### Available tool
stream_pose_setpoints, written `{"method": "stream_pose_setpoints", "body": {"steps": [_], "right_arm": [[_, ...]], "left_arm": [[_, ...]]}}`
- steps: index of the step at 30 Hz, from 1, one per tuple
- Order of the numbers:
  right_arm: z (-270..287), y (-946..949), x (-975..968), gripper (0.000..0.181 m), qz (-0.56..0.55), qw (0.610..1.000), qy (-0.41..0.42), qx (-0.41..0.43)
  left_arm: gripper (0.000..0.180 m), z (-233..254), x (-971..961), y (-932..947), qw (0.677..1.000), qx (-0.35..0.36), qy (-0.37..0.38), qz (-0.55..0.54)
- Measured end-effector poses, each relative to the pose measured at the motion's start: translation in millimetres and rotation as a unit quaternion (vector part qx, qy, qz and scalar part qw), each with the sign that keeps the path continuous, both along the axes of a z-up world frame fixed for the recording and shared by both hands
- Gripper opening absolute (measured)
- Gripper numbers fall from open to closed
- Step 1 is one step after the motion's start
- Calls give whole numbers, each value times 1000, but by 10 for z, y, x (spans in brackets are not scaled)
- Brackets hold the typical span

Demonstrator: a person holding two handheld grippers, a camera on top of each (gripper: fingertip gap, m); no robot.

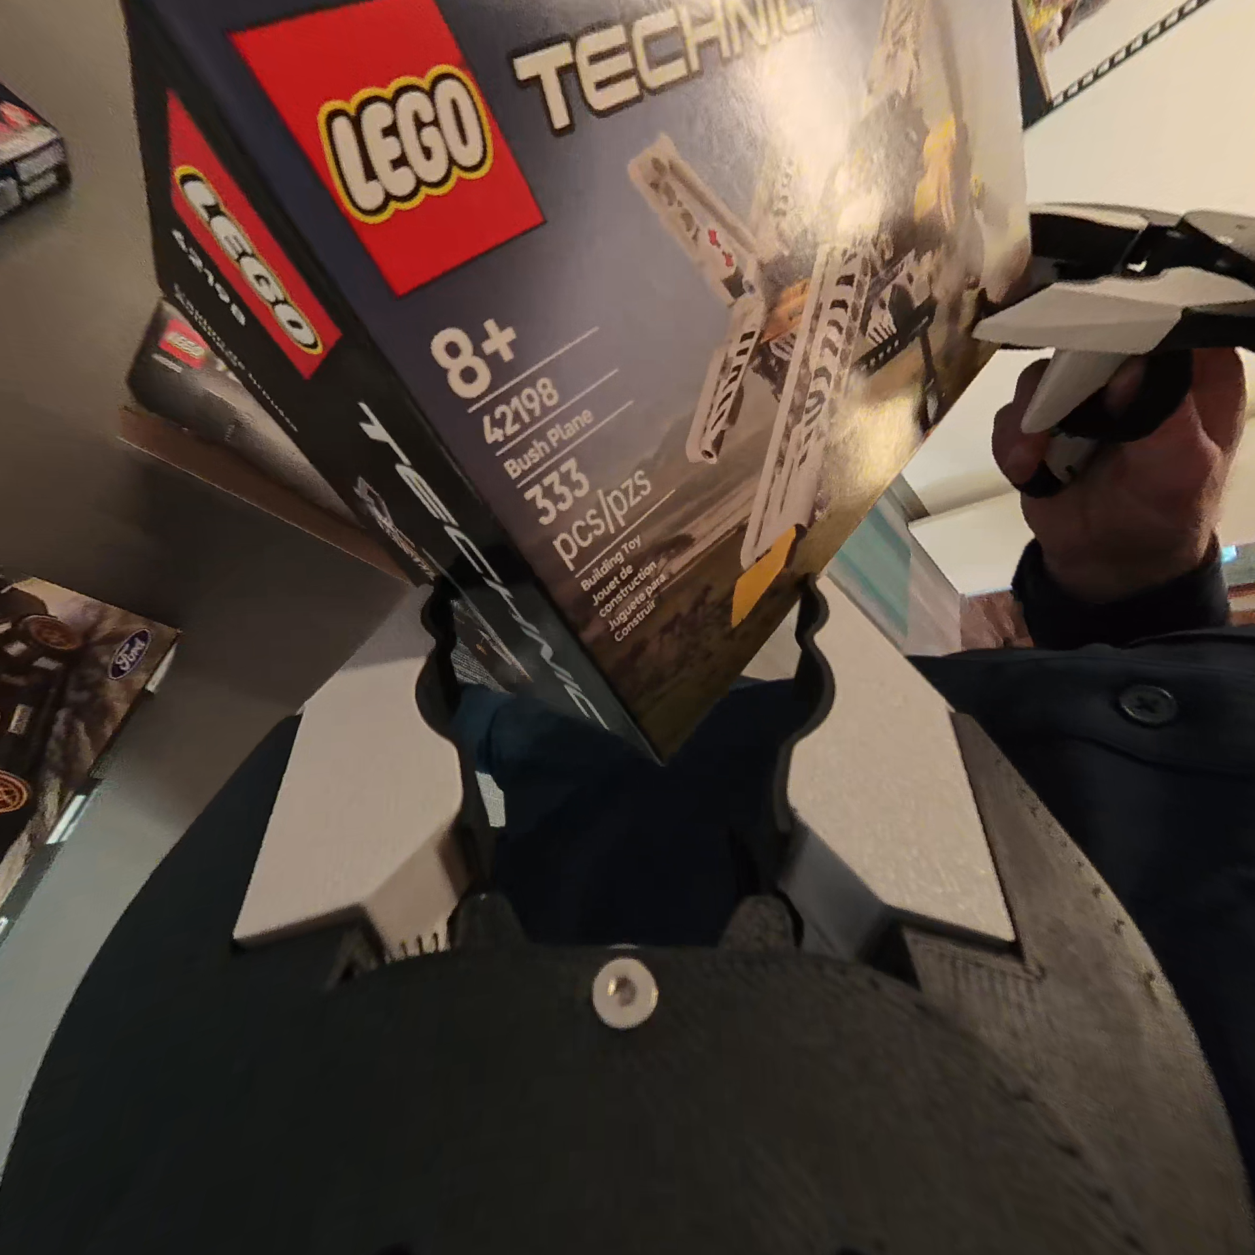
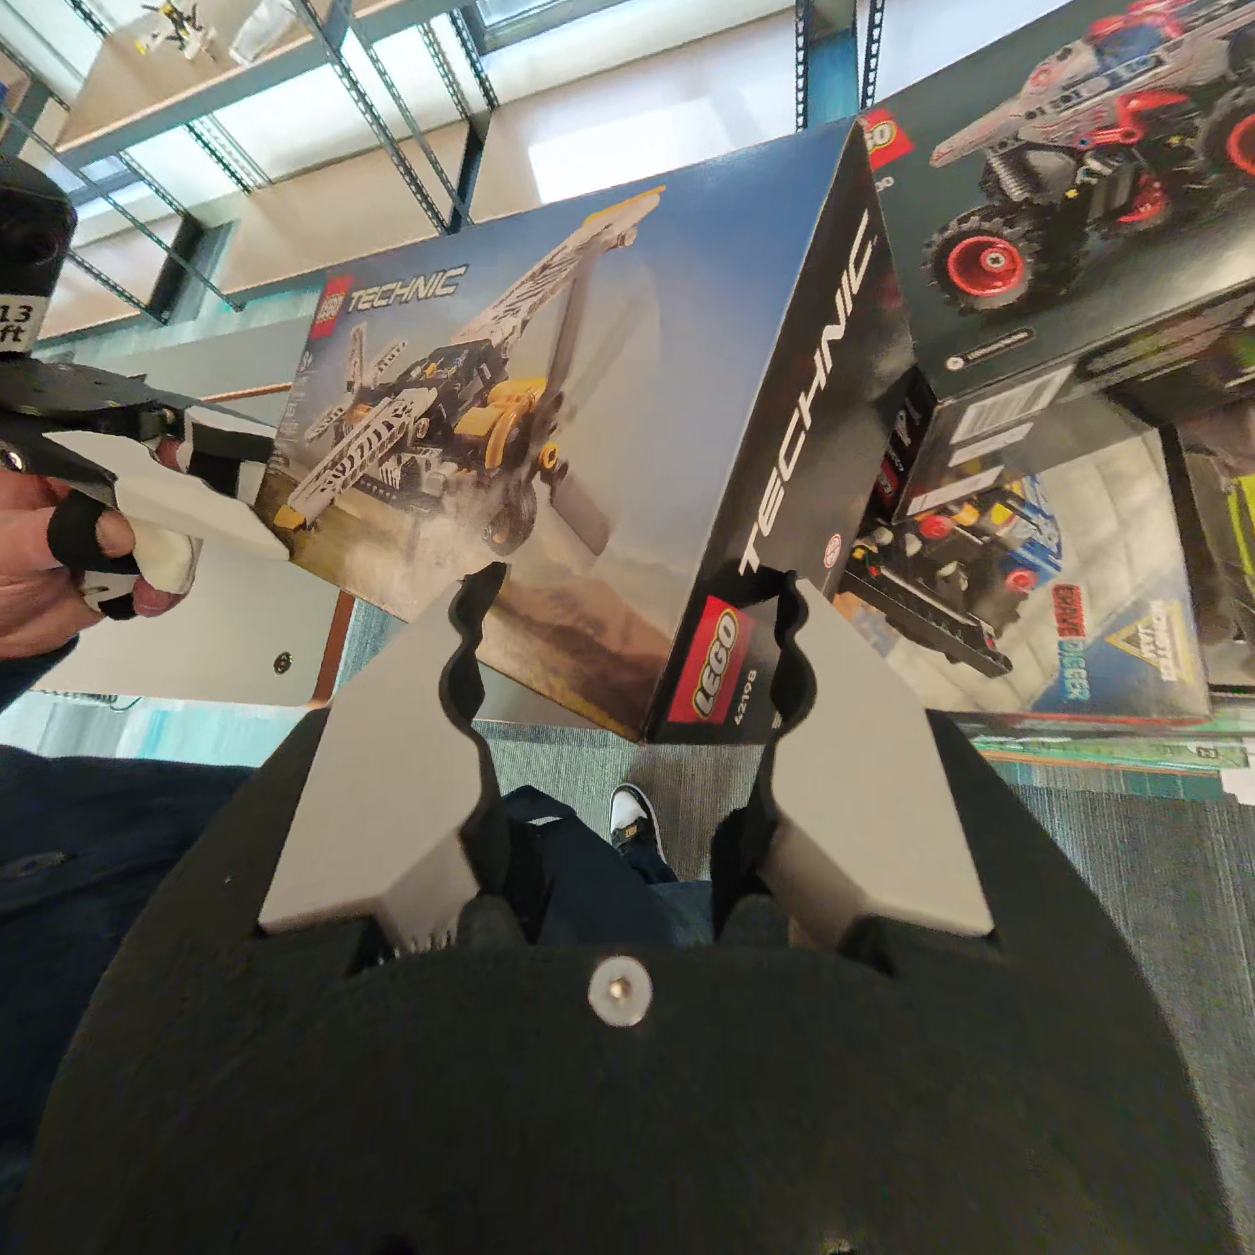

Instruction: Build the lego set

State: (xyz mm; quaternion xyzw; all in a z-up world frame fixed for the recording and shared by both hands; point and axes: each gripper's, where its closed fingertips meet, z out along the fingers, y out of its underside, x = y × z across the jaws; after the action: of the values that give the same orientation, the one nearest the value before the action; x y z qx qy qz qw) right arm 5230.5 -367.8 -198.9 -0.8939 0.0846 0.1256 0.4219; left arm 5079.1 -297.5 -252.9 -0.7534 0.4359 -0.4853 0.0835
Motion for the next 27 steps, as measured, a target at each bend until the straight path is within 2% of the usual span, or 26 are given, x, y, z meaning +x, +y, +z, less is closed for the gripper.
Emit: {"method": "stream_pose_setpoints", "body": {"steps": [7, 13, 27], "right_arm": [[122, -244, 197, 89, -21, 1000, -14, 11], [101, -426, 359, 91, -47, 999, -17, 3], [-232, -815, 1202, 94, -124, 991, 47, 7]], "left_arm": [[102, -49, 141, -491, 997, -6, 32, -71], [102, -154, 279, -811, 994, -43, 37, -95], [103, -86, 863, -1231, 982, -37, 21, -183]]}}
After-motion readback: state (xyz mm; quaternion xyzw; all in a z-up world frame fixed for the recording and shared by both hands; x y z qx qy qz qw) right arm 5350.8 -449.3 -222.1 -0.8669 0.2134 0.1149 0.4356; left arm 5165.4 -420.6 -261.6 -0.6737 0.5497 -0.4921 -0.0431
